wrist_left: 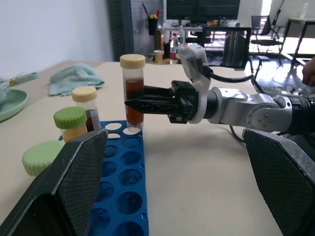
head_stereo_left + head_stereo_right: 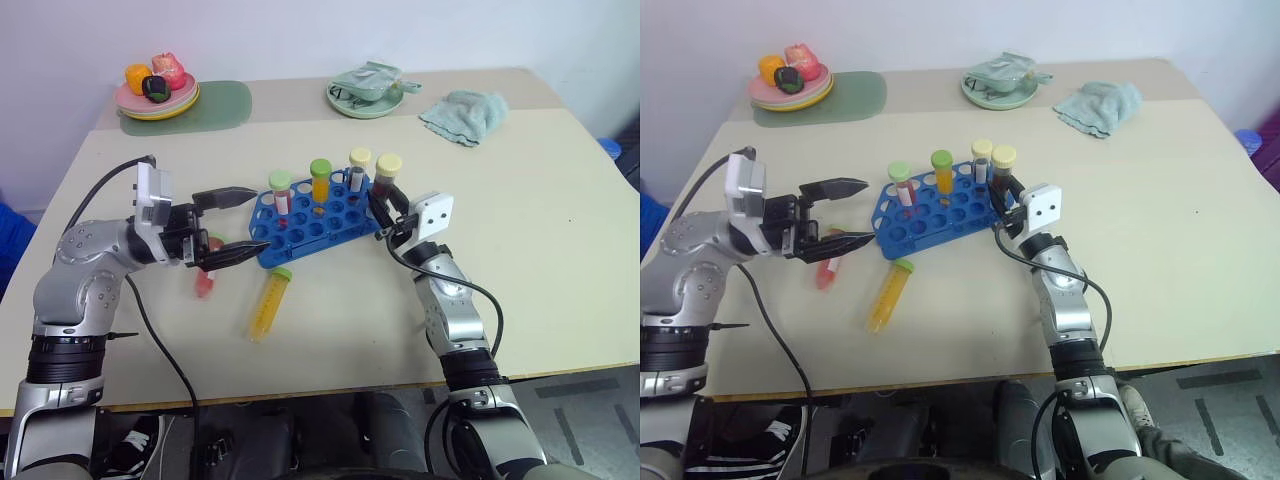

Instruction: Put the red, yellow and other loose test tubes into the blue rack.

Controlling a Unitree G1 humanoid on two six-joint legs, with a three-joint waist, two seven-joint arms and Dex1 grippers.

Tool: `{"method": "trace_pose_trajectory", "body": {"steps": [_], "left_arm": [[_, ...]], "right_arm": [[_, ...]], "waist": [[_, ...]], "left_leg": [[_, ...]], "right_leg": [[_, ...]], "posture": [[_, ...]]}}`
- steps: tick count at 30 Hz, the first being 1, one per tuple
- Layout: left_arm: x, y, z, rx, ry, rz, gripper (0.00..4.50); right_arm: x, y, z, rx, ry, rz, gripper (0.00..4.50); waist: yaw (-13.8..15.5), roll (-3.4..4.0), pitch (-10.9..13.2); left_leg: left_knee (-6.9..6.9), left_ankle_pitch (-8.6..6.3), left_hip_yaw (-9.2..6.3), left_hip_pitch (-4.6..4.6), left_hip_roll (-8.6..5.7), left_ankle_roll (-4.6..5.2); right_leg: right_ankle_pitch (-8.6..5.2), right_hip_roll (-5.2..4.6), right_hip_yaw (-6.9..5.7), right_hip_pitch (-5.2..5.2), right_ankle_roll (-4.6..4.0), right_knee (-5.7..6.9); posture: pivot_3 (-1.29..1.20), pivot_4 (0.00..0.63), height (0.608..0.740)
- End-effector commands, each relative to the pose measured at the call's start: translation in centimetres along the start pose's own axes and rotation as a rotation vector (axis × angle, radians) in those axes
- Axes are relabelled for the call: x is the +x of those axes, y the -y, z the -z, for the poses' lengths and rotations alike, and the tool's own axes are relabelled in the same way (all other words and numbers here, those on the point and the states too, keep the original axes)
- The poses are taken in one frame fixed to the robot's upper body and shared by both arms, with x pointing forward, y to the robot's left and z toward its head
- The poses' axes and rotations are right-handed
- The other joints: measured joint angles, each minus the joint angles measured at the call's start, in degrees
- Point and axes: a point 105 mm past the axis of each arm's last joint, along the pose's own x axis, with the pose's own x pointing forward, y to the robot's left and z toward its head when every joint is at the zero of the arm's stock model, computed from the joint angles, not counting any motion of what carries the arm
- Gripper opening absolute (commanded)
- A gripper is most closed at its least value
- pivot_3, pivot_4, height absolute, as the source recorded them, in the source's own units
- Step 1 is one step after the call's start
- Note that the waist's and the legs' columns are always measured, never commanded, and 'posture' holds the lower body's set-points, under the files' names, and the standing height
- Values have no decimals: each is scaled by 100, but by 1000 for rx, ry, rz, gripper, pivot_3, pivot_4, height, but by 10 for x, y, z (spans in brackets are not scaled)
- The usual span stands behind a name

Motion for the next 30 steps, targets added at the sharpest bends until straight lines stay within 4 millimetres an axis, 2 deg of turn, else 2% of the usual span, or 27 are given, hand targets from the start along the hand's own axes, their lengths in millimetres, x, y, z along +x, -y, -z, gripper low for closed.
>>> {"method": "trace_pose_trajectory", "body": {"steps": [1,5,15,30], "left_arm": [[-7,0,-9,36,13,-13,4500],[-9,1,-7,34,10,-15,4500],[-11,3,-8,32,11,-16,4500],[-10,3,-8,29,11,-10,4500]], "right_arm": [[6,-4,-9,-5,36,-12,788],[7,-8,-7,-6,34,-21,788],[16,-2,-5,-37,25,-20,788],[-2,1,1,-37,-6,-6,788]], "waist": [[-2,0,0],[-10,0,0],[-7,0,0],[13,-1,-1]], "left_leg": [[0,0,0,0,0,0],[0,0,0,1,0,0],[1,0,0,2,0,-1],[1,0,-1,4,-1,-1]], "right_leg": [[0,0,0,0,0,0],[0,0,0,0,0,0],[0,0,0,2,0,0],[0,-1,0,6,0,1]], "posture": [[0,150,740],[0,150,740],[0,150,740],[0,150,740]]}}
